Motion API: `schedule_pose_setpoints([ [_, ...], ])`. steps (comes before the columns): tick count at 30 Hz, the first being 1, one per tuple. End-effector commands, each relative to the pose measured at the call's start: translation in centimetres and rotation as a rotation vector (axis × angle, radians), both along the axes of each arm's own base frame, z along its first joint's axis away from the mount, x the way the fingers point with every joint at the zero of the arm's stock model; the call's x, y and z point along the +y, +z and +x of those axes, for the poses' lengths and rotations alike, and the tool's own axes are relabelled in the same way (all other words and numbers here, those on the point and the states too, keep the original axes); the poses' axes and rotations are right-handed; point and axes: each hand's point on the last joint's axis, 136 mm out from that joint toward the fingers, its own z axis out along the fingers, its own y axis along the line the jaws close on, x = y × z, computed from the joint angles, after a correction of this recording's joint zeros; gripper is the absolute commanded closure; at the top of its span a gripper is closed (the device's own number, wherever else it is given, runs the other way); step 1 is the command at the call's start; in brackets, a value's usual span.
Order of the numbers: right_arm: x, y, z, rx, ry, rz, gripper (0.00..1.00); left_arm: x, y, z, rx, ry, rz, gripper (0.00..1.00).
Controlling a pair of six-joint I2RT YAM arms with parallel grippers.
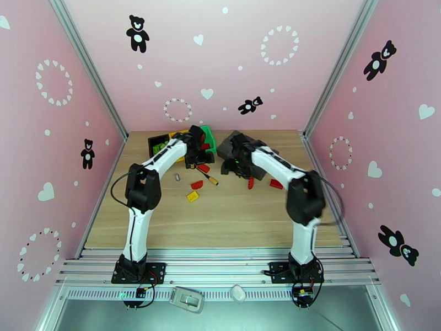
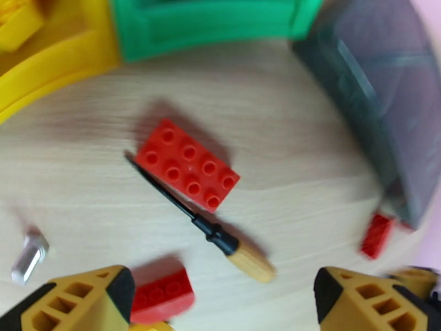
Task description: Sort the legos into containers by color
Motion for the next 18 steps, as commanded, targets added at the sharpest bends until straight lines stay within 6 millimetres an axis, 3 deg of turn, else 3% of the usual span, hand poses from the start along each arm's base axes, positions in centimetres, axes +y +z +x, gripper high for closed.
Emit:
schedule_pose_setpoints([
  [1, -2.0, 0.5, -2.8, -0.005, 0.002, -0.039, 0.19, 1.7, -1.0, 1.1, -0.045, -0.091, 0.143, 0.08],
  [5, -3.3, 0.6, -5.3, 0.019, -0.018, -0.040, 0.19, 1.9, -2.5, 2.0, -0.054, -0.135, 0.208, 0.07],
  [8, -4.1, 0.9, -6.3, 0.022, -0.026, -0.050, 0.19, 0.9, -3.2, 2.4, -0.065, -0.188, 0.223, 0.07],
  [13, -4.7, 1.5, -6.8, 0.026, -0.021, -0.067, 0.19, -1.4, -4.5, 2.7, -0.077, -0.289, 0.253, 0.07],
  [18, -4.9, 2.0, -6.8, 0.029, -0.013, -0.072, 0.19, -1.4, -5.9, 3.0, -0.065, -0.307, 0.307, 0.08],
])
